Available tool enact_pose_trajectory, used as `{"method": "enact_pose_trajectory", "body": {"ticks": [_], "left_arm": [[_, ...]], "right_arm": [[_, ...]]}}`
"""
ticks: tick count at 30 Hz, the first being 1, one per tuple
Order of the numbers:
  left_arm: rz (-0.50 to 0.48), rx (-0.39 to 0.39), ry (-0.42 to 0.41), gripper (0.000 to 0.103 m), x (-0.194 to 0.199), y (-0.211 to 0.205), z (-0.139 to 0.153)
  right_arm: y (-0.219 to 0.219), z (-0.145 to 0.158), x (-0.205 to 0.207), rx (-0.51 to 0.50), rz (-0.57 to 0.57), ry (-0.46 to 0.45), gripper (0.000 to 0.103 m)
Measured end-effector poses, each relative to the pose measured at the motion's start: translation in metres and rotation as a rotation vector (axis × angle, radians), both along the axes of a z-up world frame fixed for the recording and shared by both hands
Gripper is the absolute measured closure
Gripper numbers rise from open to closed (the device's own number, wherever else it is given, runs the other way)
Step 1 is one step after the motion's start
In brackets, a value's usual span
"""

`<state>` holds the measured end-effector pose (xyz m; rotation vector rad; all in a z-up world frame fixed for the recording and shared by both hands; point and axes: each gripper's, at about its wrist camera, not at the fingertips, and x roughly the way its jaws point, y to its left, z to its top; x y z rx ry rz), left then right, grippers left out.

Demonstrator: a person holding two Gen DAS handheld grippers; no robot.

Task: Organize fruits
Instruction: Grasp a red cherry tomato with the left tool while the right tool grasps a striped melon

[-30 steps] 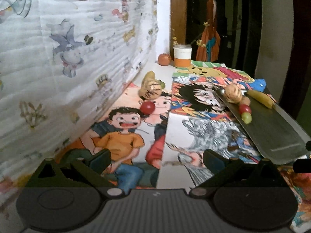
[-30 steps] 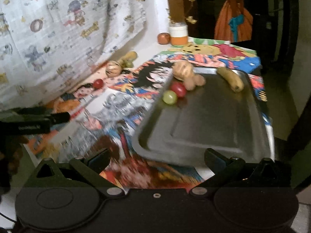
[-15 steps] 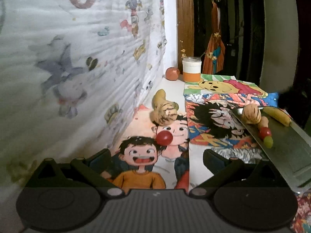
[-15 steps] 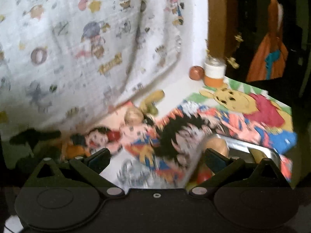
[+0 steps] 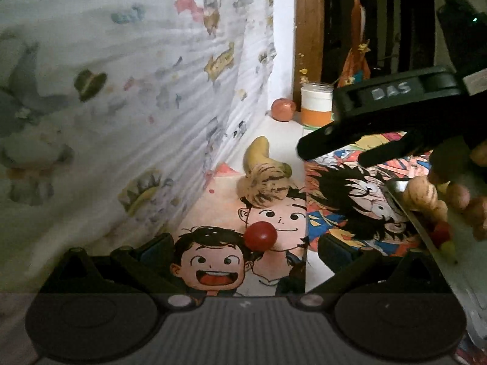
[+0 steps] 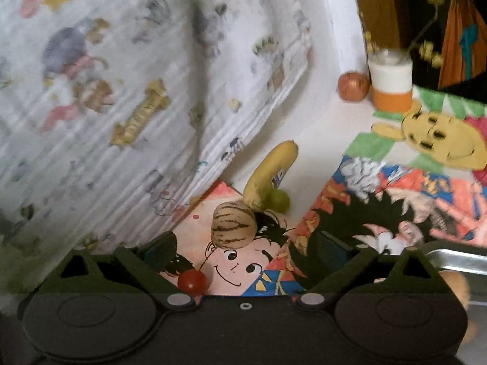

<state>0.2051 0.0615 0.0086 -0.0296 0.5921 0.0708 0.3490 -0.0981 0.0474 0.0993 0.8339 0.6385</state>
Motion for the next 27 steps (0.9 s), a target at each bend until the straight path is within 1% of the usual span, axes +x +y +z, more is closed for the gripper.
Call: {"method": "enact_pose_trajectory", "body": {"ticks": [8,11,12,15,17,19,23,25,27], "left_arm": [[0.008,-0.036,-0.003,0.001,0.012,0.002,-0.012],[0.017,-0.061,-0.014,0.006,0.014,0.003,-0.015],[0.020,-0.069,-0.016,0.010,0.014,0.004,-0.015],[0.029,-0.087,-0.024,0.016,0.016,0.005,-0.017],[0.030,-0.098,-0.026,0.020,0.017,0.005,-0.017],[0.021,-0.109,-0.021,0.022,0.020,0.006,-0.018],[0.019,-0.125,-0.012,0.028,0.025,0.007,-0.020],[0.022,-0.143,-0.003,0.036,0.029,0.008,-0.021],[0.022,-0.172,0.003,0.039,0.032,0.011,-0.022]], "right_arm": [[0.007,-0.025,0.015,0.062,0.007,0.043,0.018],[0.012,-0.030,0.015,0.071,0.012,0.040,0.018],[0.014,-0.031,0.014,0.070,0.016,0.033,0.019],[0.019,-0.035,0.013,0.069,0.028,0.019,0.022],[0.023,-0.037,0.015,0.073,0.030,0.026,0.025],[0.026,-0.039,0.017,0.071,0.026,0.032,0.029],[0.031,-0.043,0.023,0.059,0.016,0.043,0.032],[0.034,-0.046,0.026,0.054,0.015,0.046,0.034],[0.037,-0.048,0.027,0.054,0.020,0.046,0.035]]}}
